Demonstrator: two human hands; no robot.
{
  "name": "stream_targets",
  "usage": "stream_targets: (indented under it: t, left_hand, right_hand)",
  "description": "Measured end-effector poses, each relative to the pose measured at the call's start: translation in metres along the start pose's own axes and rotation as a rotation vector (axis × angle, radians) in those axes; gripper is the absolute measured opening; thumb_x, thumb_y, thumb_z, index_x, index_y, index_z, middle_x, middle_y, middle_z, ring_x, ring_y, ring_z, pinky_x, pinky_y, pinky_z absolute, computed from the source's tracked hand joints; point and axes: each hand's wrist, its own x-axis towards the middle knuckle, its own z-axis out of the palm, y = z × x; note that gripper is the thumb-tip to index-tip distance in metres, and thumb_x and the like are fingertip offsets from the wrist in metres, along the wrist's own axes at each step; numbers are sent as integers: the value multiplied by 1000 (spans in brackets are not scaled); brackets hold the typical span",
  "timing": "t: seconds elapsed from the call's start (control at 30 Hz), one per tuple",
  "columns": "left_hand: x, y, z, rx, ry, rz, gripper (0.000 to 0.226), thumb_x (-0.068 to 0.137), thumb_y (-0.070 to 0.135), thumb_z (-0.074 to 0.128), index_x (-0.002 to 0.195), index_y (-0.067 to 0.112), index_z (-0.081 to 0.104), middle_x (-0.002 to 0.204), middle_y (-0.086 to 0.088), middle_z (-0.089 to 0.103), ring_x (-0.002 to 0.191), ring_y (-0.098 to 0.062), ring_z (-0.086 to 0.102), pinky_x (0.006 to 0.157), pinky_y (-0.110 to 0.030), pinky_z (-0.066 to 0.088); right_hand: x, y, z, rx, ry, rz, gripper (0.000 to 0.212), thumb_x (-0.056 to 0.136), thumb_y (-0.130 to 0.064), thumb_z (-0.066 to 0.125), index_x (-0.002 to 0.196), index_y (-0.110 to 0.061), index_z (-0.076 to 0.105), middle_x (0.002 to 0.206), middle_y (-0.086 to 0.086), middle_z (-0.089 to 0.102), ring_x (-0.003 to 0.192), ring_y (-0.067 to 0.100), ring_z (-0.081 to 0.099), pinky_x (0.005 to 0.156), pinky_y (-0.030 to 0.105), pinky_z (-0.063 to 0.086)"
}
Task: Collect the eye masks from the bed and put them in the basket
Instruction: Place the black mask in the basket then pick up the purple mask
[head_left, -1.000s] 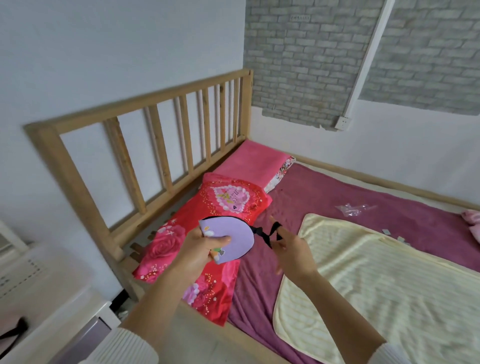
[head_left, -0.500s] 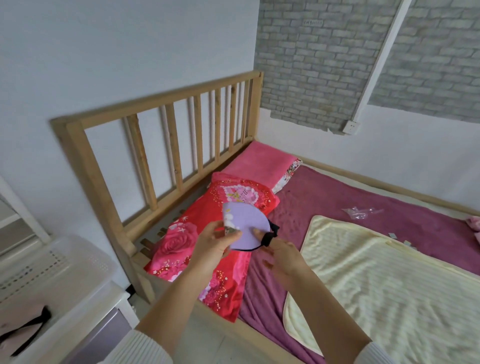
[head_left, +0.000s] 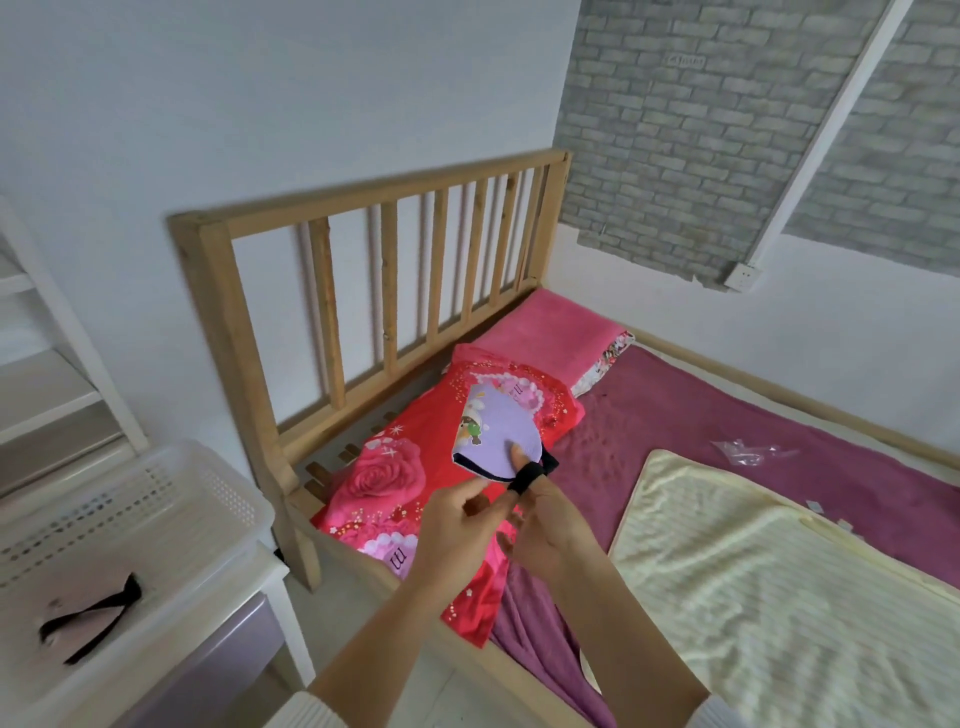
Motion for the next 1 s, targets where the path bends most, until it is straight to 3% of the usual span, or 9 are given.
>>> stream_targets:
  t: [0.1, 0.2, 0.3, 0.43, 0.57, 0.7, 0.83, 0.9, 1.0]
  left_hand:
    - [5, -2, -9, 21, 39, 11, 17, 84, 28, 70, 84, 13, 77, 61, -29, 53, 56, -18, 35, 55, -36, 31]
    - [7, -4, -23, 126, 39, 42, 22, 87, 23, 69, 81, 2, 73, 54, -10, 44, 52, -12, 30, 53, -31, 28]
    - [4, -7, -51, 238, -16, 71, 12, 92, 17, 62, 86, 9, 70, 62, -8, 53, 55, -9, 39, 54, -21, 33]
    - [0, -14, -105, 338, 4, 57, 12, 95, 12, 55, 83, 13, 59, 66, 3, 49, 60, -12, 44, 60, -22, 37]
    - [-5, -22, -152, 388, 83, 28, 11, 96, 12, 53, 90, 5, 60, 70, 3, 50, 59, -8, 45, 60, -19, 38]
    - [-18, -34, -194, 369, 171, -52, 10, 94, 16, 55, 87, 16, 62, 77, 7, 60, 68, -3, 54, 65, -13, 43]
    - [-39, -54, -234, -147, 340, -383, 11, 87, 27, 66, 92, 23, 57, 72, -2, 75, 60, -14, 70, 49, -22, 48]
    - [-48, -67, -252, -418, 424, -505, 19, 88, 17, 66, 101, 19, 53, 74, -9, 74, 58, -20, 71, 51, -28, 53]
    - [-58, -88, -276, -348, 525, -564, 26, 89, 7, 62, 111, 14, 49, 92, -8, 64, 70, -21, 70, 52, -30, 58]
  right_hand:
    - [3, 5, 11, -7, -17, -16, 59, 72, -39, 76, 121, -9, 61, 127, 6, 61, 120, 20, 51, 104, 41, 31]
    - [6, 9, 21, -41, -35, -16, 49, 70, -38, 77, 110, -13, 65, 110, 0, 64, 105, 16, 54, 98, 39, 33]
    - [10, -2, 20, -70, -66, -20, 11, 82, -33, 68, 82, -23, 71, 83, -8, 71, 89, 9, 56, 87, 37, 32]
    - [23, -10, 19, -257, -43, -2, 19, 92, -16, 53, 76, -20, 62, 51, -9, 68, 78, 10, 55, 75, 33, 32]
    - [29, 12, 47, -474, -139, -8, 19, 87, -13, 58, 69, -17, 64, 53, -6, 67, 72, 15, 54, 66, 32, 32]
    - [34, 42, 83, -598, -336, 16, 26, 83, -12, 63, 61, -14, 76, 63, 0, 70, 65, 17, 56, 63, 29, 40]
    - [46, 90, 124, -741, -462, 62, 11, 88, -13, 60, 86, -9, 70, 75, 5, 69, 68, 17, 58, 68, 31, 45]
    - [51, 118, 146, -826, -488, 79, 12, 86, -11, 61, 94, -6, 68, 78, 6, 66, 65, 16, 57, 63, 27, 47]
    - [63, 154, 177, -949, -458, -65, 19, 81, -5, 63, 100, -9, 67, 78, 5, 66, 60, 13, 59, 52, 22, 50]
